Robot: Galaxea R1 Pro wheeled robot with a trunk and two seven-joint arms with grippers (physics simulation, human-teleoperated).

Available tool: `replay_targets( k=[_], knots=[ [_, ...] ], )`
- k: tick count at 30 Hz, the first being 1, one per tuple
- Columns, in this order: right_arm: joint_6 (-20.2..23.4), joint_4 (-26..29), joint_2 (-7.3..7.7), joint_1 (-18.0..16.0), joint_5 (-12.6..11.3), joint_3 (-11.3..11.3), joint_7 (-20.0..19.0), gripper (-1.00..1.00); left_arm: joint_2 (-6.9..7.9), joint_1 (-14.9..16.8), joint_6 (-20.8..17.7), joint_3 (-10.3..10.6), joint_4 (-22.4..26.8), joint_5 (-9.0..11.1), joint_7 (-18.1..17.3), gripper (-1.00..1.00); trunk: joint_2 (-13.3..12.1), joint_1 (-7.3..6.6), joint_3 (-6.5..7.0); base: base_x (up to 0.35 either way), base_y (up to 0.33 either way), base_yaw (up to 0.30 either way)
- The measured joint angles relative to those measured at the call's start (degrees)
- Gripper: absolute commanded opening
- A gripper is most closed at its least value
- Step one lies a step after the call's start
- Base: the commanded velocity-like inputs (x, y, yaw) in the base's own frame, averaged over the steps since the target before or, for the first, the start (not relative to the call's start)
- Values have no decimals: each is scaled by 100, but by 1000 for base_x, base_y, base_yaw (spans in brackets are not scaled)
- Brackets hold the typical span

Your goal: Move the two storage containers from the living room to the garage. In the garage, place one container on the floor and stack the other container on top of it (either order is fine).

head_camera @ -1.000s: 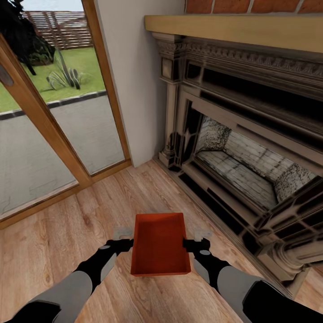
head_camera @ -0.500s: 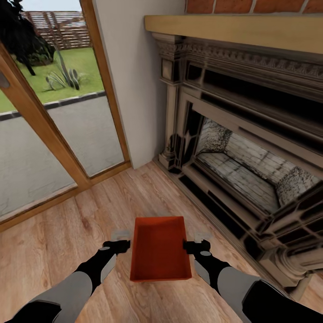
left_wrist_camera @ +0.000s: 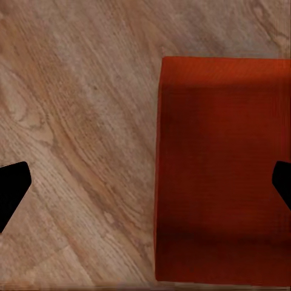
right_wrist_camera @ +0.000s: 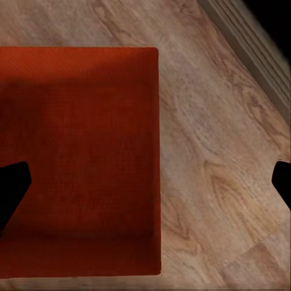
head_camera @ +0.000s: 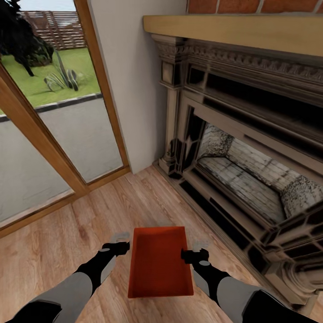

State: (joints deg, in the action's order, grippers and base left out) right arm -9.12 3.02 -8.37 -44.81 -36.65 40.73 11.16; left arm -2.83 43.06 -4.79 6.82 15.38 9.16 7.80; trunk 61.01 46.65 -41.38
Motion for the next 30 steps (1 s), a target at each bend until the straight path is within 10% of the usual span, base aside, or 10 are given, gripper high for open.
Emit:
replay_targets(
  k=[10, 30],
  knots=[
    [-9, -9, 16, 208, -1, -1, 9, 100, -192, -6, 676, -2, -1049, -6, 19, 100, 0, 1, 0, 4, 0, 0],
    [-21, -9, 12, 362, 5, 0, 9, 100, -249, -4, 669, -7, -1189, 19, 97, 100, 360, 198, -161, 0, 0, 0]
  ],
)
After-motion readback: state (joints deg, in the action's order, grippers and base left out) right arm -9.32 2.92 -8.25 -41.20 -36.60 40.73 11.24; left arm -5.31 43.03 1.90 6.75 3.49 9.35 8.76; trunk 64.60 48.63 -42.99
